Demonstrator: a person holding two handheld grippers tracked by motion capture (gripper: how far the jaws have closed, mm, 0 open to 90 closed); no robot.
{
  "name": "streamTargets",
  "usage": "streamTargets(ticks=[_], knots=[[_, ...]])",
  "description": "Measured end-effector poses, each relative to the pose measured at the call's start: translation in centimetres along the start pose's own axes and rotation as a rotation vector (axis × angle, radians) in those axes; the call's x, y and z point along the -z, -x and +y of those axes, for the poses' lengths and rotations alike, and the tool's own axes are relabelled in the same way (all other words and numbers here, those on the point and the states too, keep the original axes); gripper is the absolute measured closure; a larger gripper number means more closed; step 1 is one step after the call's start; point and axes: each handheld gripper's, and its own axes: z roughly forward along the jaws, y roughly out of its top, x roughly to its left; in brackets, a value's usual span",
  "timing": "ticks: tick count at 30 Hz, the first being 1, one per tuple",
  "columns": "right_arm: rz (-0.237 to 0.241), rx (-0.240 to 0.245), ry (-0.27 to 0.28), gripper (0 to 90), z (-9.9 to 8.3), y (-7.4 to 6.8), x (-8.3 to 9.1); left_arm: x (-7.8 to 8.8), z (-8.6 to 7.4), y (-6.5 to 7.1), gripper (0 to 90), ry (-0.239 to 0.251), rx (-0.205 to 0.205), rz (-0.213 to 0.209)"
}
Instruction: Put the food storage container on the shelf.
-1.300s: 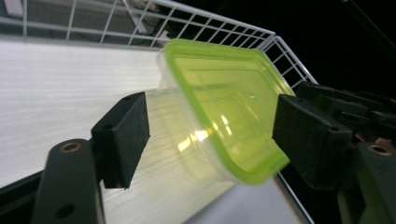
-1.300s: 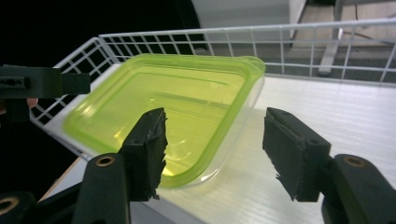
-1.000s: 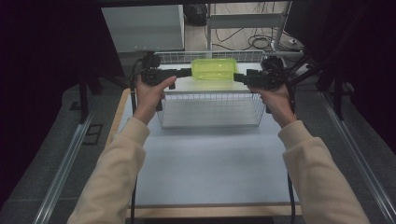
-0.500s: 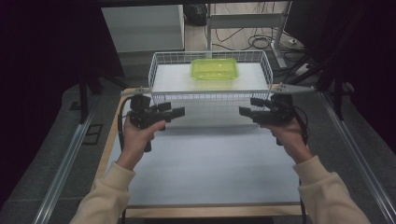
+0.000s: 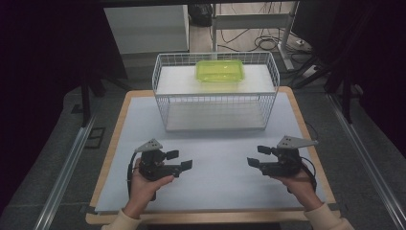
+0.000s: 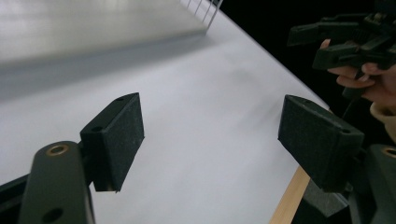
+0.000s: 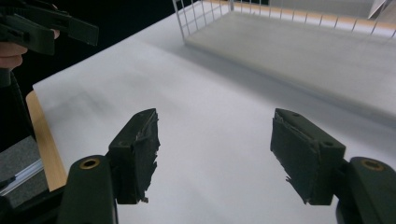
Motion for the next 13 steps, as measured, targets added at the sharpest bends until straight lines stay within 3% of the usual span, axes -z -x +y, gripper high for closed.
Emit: streamTargets(ticks=[4, 9, 13], knots=[[0.003, -0.011, -0.007, 32.3, -1.0, 0.2, -0.7, -0.5, -0.8, 0.0, 22.2, -0.022, -0.002, 0.009], [0.004, -0.006, -0.002, 32.2, -1.2, 0.2, -0.5, -0.2, -0.9, -0.3, 22.3, -0.007, 0.014, 0.015], [-0.052, 0.004, 0.021, 32.4, -1.9, 0.0, -0.5, -0.3, -1.1, -0.3, 22.4, -0.007, 0.009, 0.026]])
